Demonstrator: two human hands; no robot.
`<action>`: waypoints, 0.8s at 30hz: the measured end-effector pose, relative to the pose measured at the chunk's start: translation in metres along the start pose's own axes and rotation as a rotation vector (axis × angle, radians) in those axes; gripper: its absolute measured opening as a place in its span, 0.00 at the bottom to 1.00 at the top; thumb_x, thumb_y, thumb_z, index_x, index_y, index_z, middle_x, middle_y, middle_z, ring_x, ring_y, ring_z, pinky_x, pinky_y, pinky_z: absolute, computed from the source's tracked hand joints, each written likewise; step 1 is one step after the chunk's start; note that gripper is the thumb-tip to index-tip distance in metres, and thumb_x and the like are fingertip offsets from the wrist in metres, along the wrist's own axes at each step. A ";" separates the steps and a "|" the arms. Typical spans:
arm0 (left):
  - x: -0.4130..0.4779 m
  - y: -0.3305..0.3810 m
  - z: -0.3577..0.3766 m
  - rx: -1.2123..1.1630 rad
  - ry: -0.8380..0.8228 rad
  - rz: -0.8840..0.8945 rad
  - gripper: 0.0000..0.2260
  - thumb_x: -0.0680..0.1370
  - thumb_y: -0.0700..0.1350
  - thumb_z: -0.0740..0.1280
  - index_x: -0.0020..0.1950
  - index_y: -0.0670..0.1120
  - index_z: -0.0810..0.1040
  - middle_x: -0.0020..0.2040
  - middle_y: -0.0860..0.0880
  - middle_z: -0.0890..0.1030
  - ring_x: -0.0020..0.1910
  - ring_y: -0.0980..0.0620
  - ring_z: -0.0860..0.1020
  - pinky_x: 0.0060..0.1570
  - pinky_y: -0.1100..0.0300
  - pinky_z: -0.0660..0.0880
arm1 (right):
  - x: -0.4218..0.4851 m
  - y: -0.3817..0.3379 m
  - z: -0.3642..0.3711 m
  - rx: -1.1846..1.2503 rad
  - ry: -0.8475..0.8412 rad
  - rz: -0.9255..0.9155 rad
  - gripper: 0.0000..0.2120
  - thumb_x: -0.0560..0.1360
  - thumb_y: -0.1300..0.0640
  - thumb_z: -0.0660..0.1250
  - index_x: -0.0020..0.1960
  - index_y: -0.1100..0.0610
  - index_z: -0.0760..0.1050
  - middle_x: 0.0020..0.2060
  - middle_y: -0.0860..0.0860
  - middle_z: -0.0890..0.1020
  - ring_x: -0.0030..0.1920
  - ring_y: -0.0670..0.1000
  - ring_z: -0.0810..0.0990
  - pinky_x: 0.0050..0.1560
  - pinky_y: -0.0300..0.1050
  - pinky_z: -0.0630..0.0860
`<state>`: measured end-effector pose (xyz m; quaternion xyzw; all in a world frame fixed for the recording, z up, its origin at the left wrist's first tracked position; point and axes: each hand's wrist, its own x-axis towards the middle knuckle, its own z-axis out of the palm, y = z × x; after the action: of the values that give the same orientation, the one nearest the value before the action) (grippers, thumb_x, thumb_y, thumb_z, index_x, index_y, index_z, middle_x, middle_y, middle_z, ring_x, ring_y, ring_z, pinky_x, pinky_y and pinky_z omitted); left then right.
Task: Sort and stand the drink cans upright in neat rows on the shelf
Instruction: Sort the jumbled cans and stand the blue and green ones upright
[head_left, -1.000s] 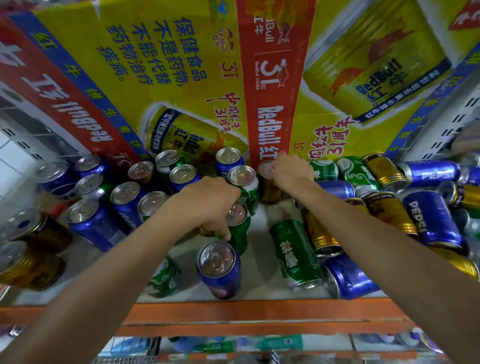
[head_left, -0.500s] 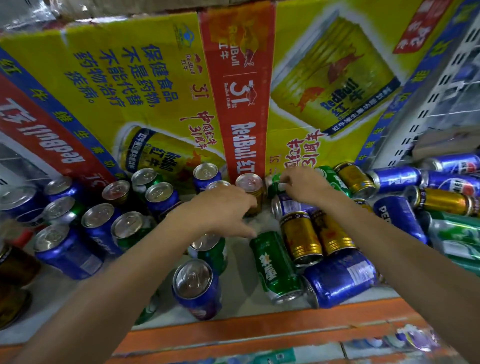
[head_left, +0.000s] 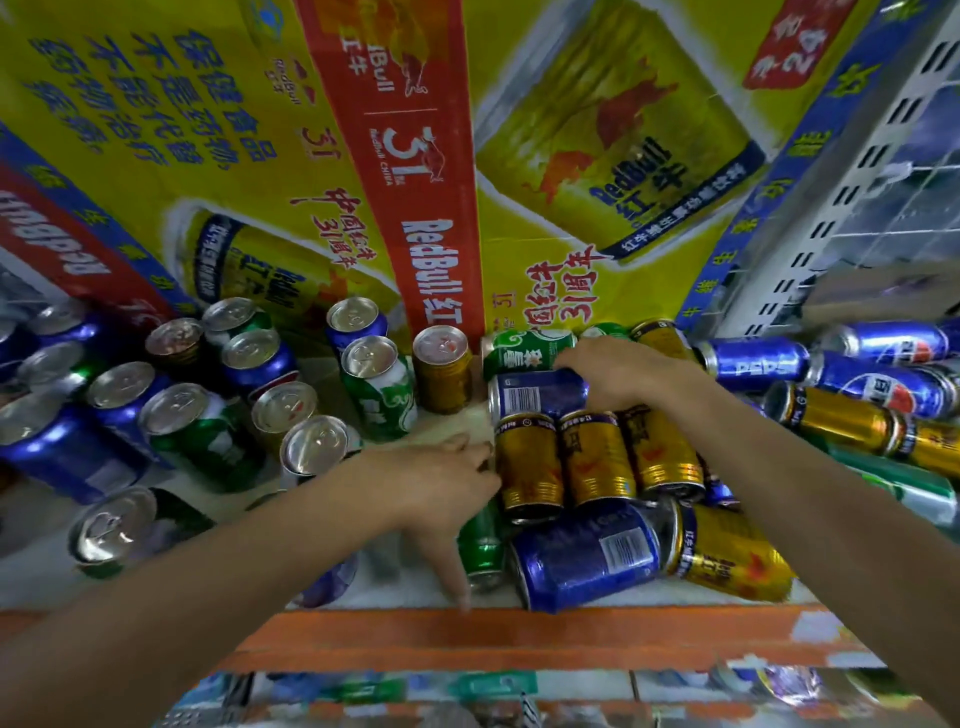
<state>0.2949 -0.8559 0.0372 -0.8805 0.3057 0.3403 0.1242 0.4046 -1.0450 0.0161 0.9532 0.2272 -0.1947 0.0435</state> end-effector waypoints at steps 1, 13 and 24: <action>0.000 0.005 0.002 -0.033 -0.013 -0.035 0.50 0.67 0.67 0.71 0.78 0.45 0.51 0.78 0.45 0.47 0.77 0.42 0.44 0.74 0.46 0.54 | 0.002 0.002 0.000 -0.009 -0.008 -0.014 0.20 0.74 0.60 0.66 0.65 0.54 0.70 0.58 0.54 0.77 0.55 0.55 0.76 0.53 0.49 0.76; 0.000 0.006 0.019 -0.142 0.115 -0.094 0.40 0.74 0.61 0.67 0.78 0.46 0.51 0.79 0.47 0.47 0.77 0.43 0.45 0.74 0.51 0.52 | 0.002 0.013 -0.008 0.035 0.037 -0.057 0.29 0.70 0.42 0.72 0.66 0.52 0.71 0.60 0.49 0.78 0.58 0.53 0.76 0.55 0.48 0.75; -0.024 -0.034 -0.018 -0.387 0.416 -0.231 0.17 0.82 0.43 0.56 0.70 0.54 0.71 0.69 0.53 0.73 0.65 0.55 0.70 0.56 0.64 0.65 | -0.003 0.009 -0.007 0.094 0.090 -0.070 0.25 0.69 0.45 0.73 0.62 0.55 0.75 0.55 0.52 0.79 0.54 0.54 0.76 0.54 0.51 0.76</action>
<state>0.3117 -0.8267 0.0670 -0.9676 0.1520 0.1881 -0.0731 0.4086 -1.0528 0.0234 0.9535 0.2528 -0.1634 -0.0186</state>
